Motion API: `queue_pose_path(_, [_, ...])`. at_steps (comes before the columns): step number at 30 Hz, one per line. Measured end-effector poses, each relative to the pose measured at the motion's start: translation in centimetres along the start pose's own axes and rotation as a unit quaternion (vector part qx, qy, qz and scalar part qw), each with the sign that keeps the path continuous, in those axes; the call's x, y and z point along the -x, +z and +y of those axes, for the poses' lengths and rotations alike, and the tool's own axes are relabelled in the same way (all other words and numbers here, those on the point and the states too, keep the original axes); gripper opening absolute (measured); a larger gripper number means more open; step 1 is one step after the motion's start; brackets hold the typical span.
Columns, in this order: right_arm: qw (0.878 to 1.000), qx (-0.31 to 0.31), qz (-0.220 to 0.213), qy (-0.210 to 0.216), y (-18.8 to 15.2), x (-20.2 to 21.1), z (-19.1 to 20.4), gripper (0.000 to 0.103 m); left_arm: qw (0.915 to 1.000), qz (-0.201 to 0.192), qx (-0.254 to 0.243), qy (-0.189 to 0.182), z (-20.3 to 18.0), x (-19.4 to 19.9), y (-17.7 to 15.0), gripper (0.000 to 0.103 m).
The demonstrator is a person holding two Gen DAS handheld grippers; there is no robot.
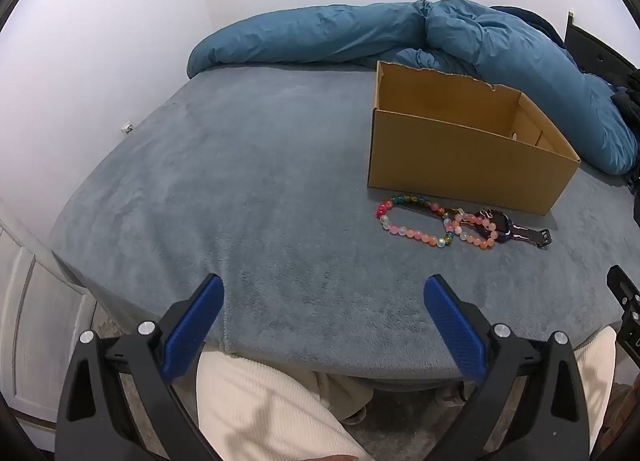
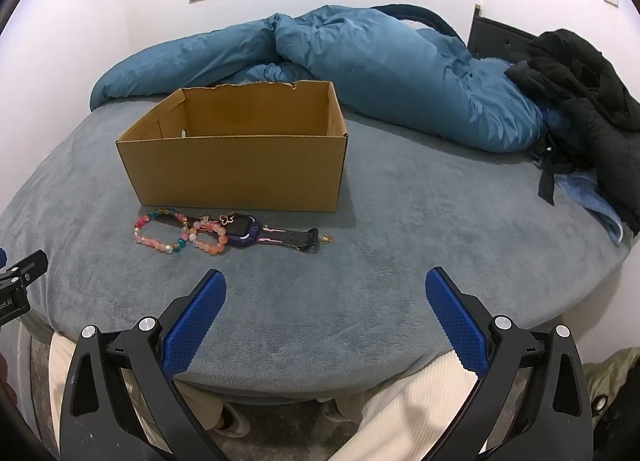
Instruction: Organize jewelry
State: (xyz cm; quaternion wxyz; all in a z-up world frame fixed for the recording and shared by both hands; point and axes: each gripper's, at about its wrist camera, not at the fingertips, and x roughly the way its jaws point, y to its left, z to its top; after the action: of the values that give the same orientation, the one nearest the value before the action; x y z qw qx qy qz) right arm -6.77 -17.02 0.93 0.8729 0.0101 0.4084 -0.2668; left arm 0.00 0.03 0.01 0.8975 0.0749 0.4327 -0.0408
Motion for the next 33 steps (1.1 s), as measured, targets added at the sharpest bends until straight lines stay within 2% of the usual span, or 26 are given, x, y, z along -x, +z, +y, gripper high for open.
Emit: queue_pose_path(33, [1.000,0.000,-0.002,-0.001,0.11,0.22,0.05,0.096,1.0000,-0.001,-0.001,0.001,0.01,0.01,0.01,0.099])
